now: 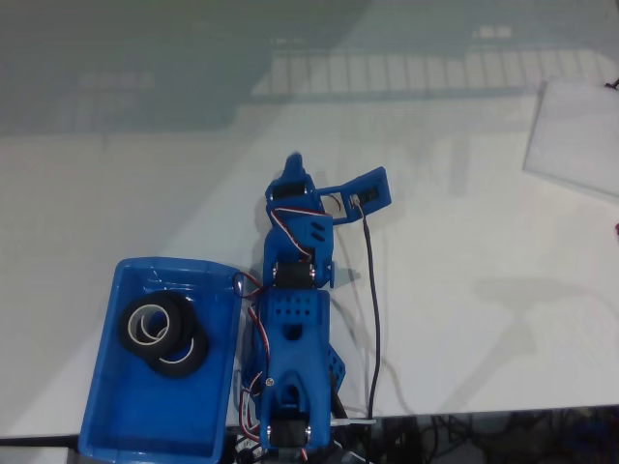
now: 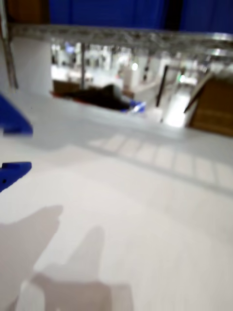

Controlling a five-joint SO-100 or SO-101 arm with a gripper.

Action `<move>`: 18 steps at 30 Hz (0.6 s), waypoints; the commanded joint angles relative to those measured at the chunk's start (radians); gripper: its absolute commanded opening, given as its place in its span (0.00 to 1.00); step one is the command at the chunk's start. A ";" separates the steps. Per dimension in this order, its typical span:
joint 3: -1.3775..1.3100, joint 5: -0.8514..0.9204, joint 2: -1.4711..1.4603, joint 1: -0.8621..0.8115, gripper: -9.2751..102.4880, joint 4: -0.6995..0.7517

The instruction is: Grasp all tape and put them in the bin.

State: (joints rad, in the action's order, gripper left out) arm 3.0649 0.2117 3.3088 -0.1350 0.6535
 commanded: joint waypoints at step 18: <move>0.035 0.008 0.015 0.003 0.08 0.132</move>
State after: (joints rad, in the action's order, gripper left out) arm 3.0649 0.2086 3.3088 -0.1350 0.7823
